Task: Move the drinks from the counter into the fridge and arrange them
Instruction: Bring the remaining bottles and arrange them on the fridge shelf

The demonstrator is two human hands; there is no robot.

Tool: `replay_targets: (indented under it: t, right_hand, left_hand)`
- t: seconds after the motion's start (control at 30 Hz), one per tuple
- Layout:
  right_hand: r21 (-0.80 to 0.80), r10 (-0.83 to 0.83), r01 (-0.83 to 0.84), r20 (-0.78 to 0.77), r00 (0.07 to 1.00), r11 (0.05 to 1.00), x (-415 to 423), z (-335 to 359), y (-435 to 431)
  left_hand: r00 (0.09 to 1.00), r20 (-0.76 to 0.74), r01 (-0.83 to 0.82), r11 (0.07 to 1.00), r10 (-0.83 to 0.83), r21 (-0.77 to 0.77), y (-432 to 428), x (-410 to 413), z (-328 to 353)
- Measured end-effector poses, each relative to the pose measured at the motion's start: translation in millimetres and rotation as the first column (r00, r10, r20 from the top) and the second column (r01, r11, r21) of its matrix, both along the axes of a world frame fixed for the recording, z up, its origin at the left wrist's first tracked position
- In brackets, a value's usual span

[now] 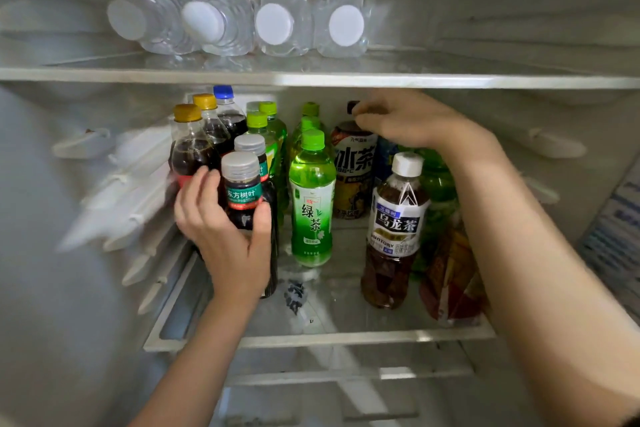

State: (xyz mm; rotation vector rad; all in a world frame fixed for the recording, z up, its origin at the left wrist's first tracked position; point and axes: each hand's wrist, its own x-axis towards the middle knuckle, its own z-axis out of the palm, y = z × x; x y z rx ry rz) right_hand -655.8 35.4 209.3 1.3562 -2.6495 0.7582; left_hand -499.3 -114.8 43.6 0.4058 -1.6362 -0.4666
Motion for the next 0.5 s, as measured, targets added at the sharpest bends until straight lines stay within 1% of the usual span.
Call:
replay_targets:
  t: [0.03, 0.07, 0.1, 0.13, 0.17, 0.2, 0.23, 0.27, 0.3, 0.37, 0.4, 0.5]
  right_hand:
    - [-0.037, -0.011, 0.010, -0.020, 1.000, 0.999, 4, -5, 9]
    - [-0.067, -0.028, 0.025, -0.042, 0.999, 0.997, 8, -10, 16]
    - [-0.100, -0.053, 0.045, -0.069, 0.996, 0.994, 12, -14, 23]
    - [-0.139, -0.085, 0.070, -0.103, 0.991, 0.988, 14, -18, 29]
    - [-0.170, -0.126, 0.101, -0.138, 0.982, 0.980, 14, -20, 35]
    - [-0.189, -0.173, 0.140, -0.168, 0.971, 0.972, 13, -21, 40]
    - [-0.192, -0.218, 0.182, -0.188, 0.958, 0.964, 11, -22, 45]
    - [-0.188, -0.255, 0.219, -0.198, 0.947, 0.958, 9, -23, 49]
    - [-0.184, -0.285, 0.250, -0.196, 0.938, 0.951, 7, -24, 52]
    - [-0.197, -0.331, 0.297, -0.170, 0.928, 0.934, 5, -27, 56]
    - [-0.207, -0.347, 0.313, -0.155, 0.925, 0.927, 4, -29, 58]
    - [-0.200, -0.380, 0.358, -0.082, 0.921, 0.912, 5, -36, 62]
  left_hand:
    - [0.997, -0.039, -0.074, 0.994, 0.071, -0.079, 9, 0, 1]
    - [0.994, -0.082, -0.086, 0.982, 0.073, -0.166, 17, 0, 2]
    - [0.994, -0.107, -0.056, 0.968, 0.031, -0.243, 26, -1, 4]
    - [0.994, -0.103, 0.009, 0.954, -0.042, -0.298, 34, -2, 6]
    - [0.988, -0.066, 0.114, 0.940, -0.142, -0.323, 43, -5, 8]
    - [0.964, 0.001, 0.252, 0.917, -0.264, -0.310, 52, -8, 10]
    - [0.921, 0.086, 0.389, 0.886, -0.379, -0.253, 61, -12, 10]
    - [0.864, 0.173, 0.497, 0.855, -0.473, -0.149, 70, -17, 10]
    - [0.800, 0.247, 0.567, 0.823, -0.546, -0.016, 78, -22, 9]
    - [0.679, 0.334, 0.620, 0.754, -0.654, 0.217, 87, -34, 8]
    - [0.630, 0.348, 0.633, 0.718, -0.695, 0.288, 89, -39, 8]
    - [0.520, 0.328, 0.686, 0.614, -0.789, 0.390, 92, -48, 3]
